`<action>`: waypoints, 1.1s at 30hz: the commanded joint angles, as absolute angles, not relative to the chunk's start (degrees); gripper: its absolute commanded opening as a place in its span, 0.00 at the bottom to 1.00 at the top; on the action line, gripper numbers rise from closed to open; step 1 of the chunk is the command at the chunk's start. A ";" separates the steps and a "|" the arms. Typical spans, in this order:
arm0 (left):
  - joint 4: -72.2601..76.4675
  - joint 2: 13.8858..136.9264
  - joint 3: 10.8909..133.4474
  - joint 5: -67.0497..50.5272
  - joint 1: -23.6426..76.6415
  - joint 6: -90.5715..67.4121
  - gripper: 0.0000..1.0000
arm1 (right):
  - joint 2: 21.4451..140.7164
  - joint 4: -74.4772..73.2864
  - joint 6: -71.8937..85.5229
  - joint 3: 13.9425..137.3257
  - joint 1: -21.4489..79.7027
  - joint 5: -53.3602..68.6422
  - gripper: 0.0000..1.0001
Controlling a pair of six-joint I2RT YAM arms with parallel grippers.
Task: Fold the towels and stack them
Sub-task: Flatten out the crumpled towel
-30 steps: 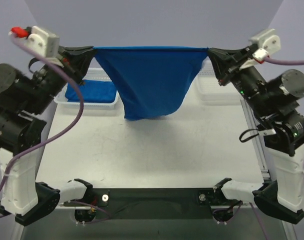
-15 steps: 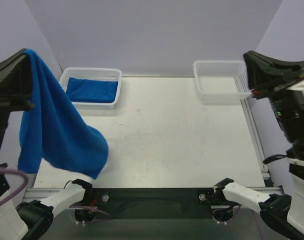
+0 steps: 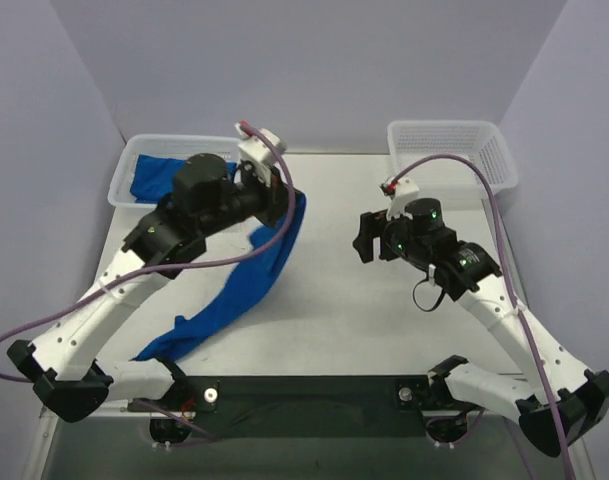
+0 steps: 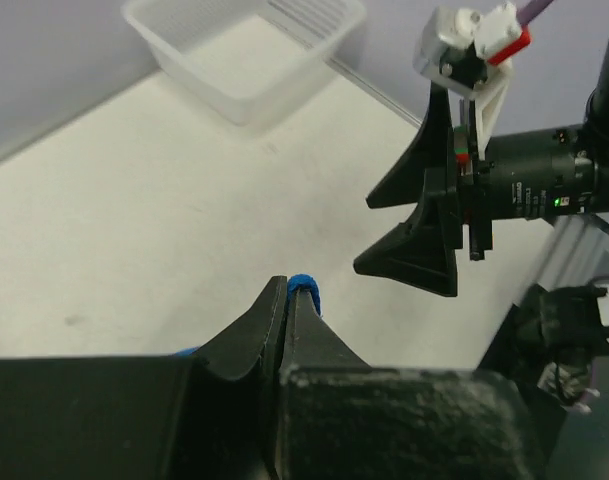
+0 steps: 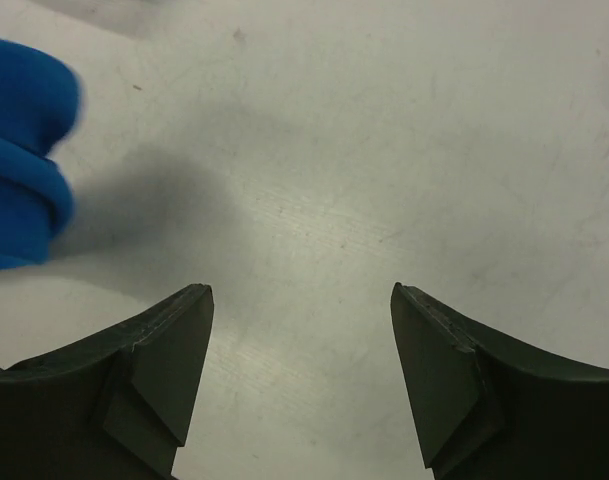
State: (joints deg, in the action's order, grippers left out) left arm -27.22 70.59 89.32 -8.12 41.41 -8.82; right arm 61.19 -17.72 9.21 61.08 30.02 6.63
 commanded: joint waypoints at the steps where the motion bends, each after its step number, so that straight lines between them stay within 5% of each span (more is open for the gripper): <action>1: -18.38 73.20 85.44 -6.06 46.66 -13.26 0.00 | 53.62 -16.34 14.75 57.58 29.53 3.08 0.73; 10: -11.08 91.21 76.21 -9.66 49.22 -24.08 0.00 | 50.01 -19.33 21.35 45.89 29.36 2.28 0.69; 15: -11.07 99.31 76.64 -7.39 48.96 -25.84 0.00 | 50.19 -20.48 23.02 42.19 30.58 6.58 0.56; 25: -13.45 109.07 84.55 -8.44 45.00 -27.59 0.00 | 63.09 -15.74 29.24 42.37 50.53 0.10 0.53; 33: -13.36 109.86 84.99 -10.72 43.07 -29.00 0.00 | 70.22 2.97 37.97 35.69 57.13 -8.96 0.45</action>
State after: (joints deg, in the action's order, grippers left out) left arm -15.35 109.73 82.43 -8.86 43.22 -28.29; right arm 68.27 -6.22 33.39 37.06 55.92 -2.50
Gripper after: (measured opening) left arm 0.034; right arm 0.456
